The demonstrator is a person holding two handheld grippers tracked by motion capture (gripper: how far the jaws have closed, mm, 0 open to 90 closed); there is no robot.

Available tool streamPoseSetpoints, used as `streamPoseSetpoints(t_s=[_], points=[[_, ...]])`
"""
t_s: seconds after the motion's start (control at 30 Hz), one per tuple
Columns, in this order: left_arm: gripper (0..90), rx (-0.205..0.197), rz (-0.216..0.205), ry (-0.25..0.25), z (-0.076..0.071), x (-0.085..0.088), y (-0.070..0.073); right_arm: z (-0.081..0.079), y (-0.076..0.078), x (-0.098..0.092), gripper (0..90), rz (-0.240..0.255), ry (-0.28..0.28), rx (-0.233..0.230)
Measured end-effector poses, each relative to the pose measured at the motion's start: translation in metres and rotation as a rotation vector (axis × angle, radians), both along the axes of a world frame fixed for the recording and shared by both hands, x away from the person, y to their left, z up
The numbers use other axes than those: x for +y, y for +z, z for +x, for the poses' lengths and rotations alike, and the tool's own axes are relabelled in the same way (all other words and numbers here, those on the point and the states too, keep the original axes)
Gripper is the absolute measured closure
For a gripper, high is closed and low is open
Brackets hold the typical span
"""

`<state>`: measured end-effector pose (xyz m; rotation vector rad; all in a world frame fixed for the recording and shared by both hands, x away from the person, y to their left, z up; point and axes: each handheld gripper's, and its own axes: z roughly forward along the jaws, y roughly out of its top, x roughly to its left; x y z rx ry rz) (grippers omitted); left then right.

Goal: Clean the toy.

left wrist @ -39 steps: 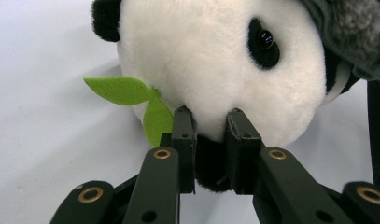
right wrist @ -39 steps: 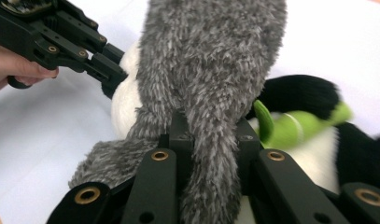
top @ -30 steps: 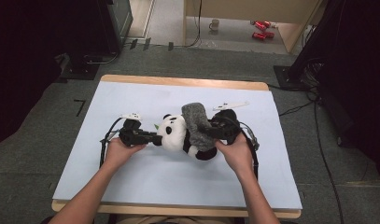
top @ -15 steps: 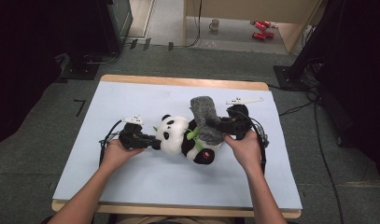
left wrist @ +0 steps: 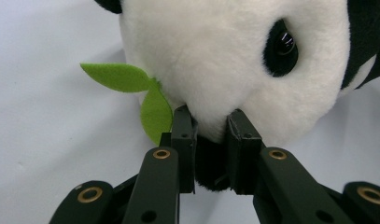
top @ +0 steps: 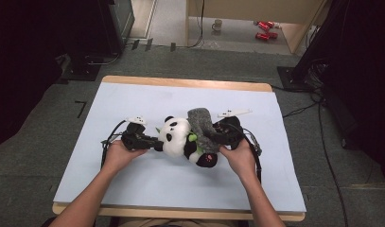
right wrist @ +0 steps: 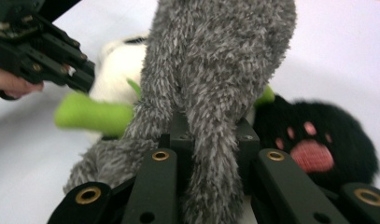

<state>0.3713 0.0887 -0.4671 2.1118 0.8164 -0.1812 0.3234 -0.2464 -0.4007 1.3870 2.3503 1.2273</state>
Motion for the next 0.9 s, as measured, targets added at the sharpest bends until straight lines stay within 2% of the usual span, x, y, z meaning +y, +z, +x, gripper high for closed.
streamPoseSetpoints(t_s=[0.1,0.23,0.3,0.33,0.37,0.43,0.57,0.9], points=[[76.4,-0.002,0.005,-0.005,0.001,-0.001,0.001,-0.006,-0.006,-0.015,76.8,0.007,-0.012,0.015],[76.3,-0.005,0.001,-0.012,0.002,-0.001,0.002,-0.011,-0.011,-0.025,76.8,0.008,-0.018,0.023],[76.3,-0.008,0.002,-0.015,0.003,-0.002,0.003,-0.015,-0.019,-0.035,76.9,0.053,-0.027,0.033],[76.3,-0.011,0.004,-0.016,0.004,-0.003,0.003,-0.015,-0.019,-0.035,76.9,0.053,-0.027,0.033],[76.2,-0.01,0.006,-0.016,0.005,-0.004,0.004,-0.016,-0.023,-0.041,76.9,0.093,-0.034,0.035],[76.2,-0.004,0.009,-0.019,0.006,-0.004,0.005,-0.017,-0.026,-0.043,76.9,0.104,-0.032,0.023],[76.2,0.008,0.009,-0.022,0.01,-0.005,0.005,-0.022,-0.028,-0.045,76.8,0.103,-0.034,-0.003],[76.2,0.021,0.002,-0.022,0.018,-0.007,0.006,-0.031,-0.034,-0.056,76.8,0.064,-0.065,0.018]])
